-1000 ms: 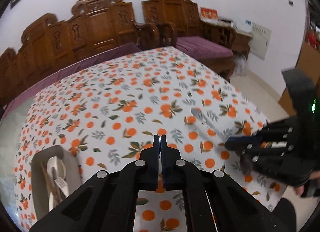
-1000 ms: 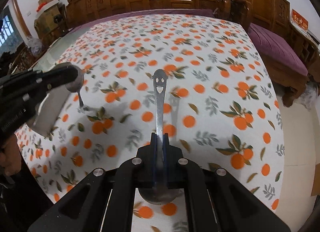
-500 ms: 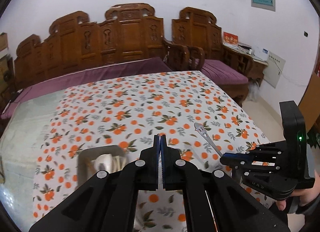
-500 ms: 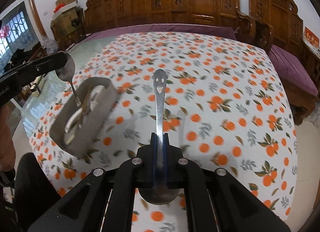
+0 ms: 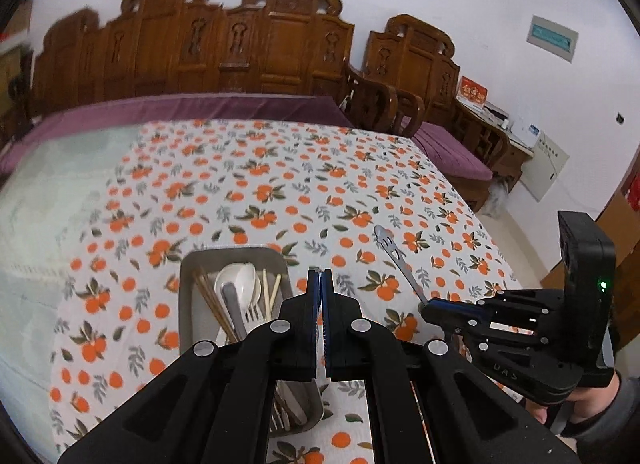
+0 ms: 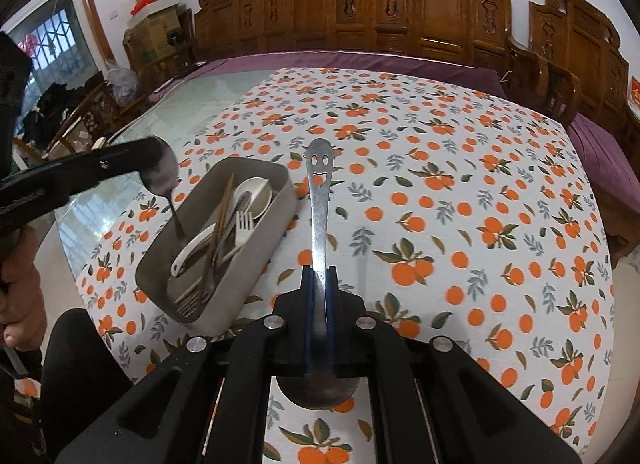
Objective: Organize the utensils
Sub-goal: 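Lower the metal spoon into the tray and open the left tool while the right tool carries its spoon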
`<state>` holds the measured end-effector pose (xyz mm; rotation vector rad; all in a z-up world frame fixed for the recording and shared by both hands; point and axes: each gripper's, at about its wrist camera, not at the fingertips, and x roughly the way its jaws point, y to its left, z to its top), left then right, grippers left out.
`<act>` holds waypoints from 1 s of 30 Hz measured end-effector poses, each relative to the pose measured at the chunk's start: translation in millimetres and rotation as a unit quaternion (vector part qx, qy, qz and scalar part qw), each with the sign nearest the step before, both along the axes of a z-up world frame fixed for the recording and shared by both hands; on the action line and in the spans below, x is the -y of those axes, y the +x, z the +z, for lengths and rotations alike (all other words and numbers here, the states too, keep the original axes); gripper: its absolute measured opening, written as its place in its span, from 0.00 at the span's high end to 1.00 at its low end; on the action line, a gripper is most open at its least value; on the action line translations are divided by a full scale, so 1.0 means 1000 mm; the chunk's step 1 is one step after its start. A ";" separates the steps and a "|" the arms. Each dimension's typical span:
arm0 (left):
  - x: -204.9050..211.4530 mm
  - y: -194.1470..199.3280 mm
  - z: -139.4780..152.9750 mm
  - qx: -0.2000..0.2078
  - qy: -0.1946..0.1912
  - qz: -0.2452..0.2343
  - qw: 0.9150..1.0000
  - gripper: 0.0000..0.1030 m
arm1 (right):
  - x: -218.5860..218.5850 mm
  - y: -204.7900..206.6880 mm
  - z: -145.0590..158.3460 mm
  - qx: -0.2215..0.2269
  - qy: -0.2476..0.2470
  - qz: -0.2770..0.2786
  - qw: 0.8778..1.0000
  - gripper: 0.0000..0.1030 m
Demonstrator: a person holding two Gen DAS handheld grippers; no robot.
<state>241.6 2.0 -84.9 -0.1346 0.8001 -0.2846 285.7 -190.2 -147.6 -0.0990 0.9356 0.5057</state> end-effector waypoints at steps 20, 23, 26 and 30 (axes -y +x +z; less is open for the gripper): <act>-0.038 0.047 -0.062 -0.068 -0.024 0.045 0.996 0.98 | -0.034 0.006 -0.003 -0.013 0.021 0.015 1.000 0.93; -0.040 0.055 -0.070 -0.078 -0.019 0.046 0.996 0.97 | -0.035 0.009 -0.003 -0.015 0.025 0.013 0.999 0.93; -0.043 0.062 -0.078 -0.088 -0.010 0.052 0.995 0.95 | -0.039 0.013 -0.003 -0.020 0.027 0.013 0.999 0.93; -0.048 0.069 -0.087 -0.106 0.005 0.056 0.993 0.94 | -0.045 0.020 -0.004 -0.026 0.029 0.013 0.999 0.93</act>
